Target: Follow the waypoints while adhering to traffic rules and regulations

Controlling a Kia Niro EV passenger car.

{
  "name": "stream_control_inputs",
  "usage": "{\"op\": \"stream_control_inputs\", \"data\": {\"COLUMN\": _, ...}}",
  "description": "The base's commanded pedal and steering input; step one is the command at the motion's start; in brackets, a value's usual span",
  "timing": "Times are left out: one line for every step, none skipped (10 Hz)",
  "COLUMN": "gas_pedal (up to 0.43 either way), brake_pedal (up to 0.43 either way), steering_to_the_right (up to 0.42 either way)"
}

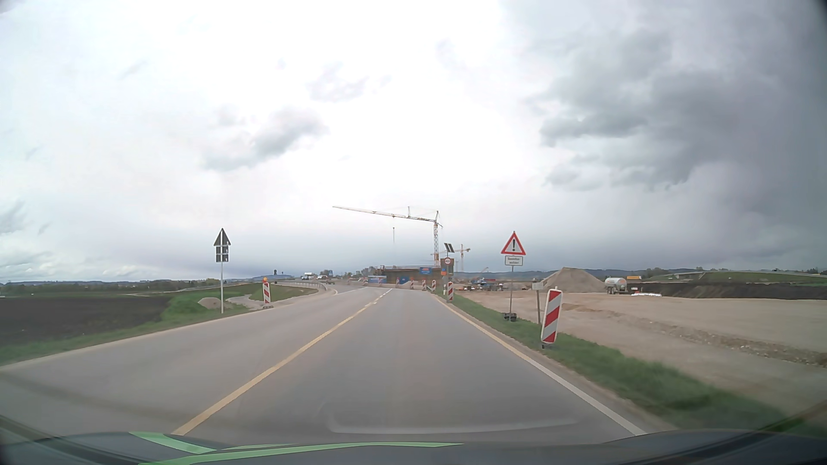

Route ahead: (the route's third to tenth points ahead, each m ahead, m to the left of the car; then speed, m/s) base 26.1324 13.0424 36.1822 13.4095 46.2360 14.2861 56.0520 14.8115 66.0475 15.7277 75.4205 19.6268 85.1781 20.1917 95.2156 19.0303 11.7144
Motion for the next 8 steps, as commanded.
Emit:
{"op": "stream_control_inputs", "data": {"gas_pedal": 0.11, "brake_pedal": 0.0, "steering_to_the_right": -0.002}}
{"op": "stream_control_inputs", "data": {"gas_pedal": 0.11, "brake_pedal": 0.0, "steering_to_the_right": -0.003}}
{"op": "stream_control_inputs", "data": {"gas_pedal": 0.11, "brake_pedal": 0.0, "steering_to_the_right": -0.002}}
{"op": "stream_control_inputs", "data": {"gas_pedal": 0.11, "brake_pedal": 0.0, "steering_to_the_right": -0.003}}
{"op": "stream_control_inputs", "data": {"gas_pedal": 0.11, "brake_pedal": 0.0, "steering_to_the_right": -0.003}}
{"op": "stream_control_inputs", "data": {"gas_pedal": 0.11, "brake_pedal": 0.0, "steering_to_the_right": -0.003}}
{"op": "stream_control_inputs", "data": {"gas_pedal": 0.098, "brake_pedal": 0.0, "steering_to_the_right": -0.003}}
{"op": "stream_control_inputs", "data": {"gas_pedal": 0.098, "brake_pedal": 0.0, "steering_to_the_right": -0.003}}
